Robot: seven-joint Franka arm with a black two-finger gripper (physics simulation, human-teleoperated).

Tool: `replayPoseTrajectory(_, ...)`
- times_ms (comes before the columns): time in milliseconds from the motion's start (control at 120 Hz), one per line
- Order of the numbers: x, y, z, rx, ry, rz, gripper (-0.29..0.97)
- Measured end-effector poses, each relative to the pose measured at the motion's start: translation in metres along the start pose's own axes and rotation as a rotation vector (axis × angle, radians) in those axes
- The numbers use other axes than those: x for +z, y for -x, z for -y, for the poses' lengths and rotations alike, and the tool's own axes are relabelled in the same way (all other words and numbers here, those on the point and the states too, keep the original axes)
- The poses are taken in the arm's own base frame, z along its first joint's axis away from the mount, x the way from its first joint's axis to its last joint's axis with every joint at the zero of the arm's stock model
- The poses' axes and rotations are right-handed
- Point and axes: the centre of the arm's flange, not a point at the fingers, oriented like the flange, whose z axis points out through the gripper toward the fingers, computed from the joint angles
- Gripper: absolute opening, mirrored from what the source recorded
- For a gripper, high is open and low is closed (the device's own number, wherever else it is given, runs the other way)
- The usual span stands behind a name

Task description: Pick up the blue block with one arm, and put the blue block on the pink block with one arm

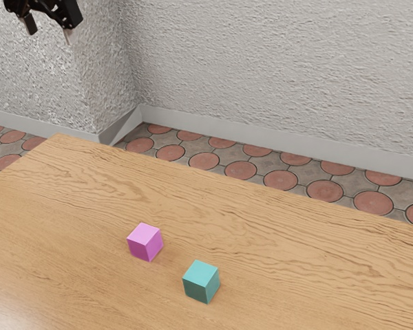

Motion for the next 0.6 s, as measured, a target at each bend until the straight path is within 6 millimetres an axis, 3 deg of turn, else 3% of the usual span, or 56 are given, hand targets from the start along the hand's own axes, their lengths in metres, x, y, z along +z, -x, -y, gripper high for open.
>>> replayPoseTrajectory(183,-0.001,0.002,0.000,-0.003,0.009,0.005,0.68)
replayPoseTrajectory(242,-0.004,0.002,-0.014,0.021,0.050,-0.004,0.68)
replayPoseTrajectory(317,0.000,0.002,-0.053,0.094,0.089,0.005,0.68)
replayPoseTrajectory(342,0.008,0.001,-0.065,0.116,0.097,0.023,0.68)
replayPoseTrajectory(450,0.078,-0.009,-0.102,0.172,0.102,0.132,0.68)
replayPoseTrajectory(517,0.114,-0.002,-0.110,0.186,0.101,0.164,0.68)
replayPoseTrajectory(600,0.127,0.010,-0.105,0.181,0.099,0.146,0.68)
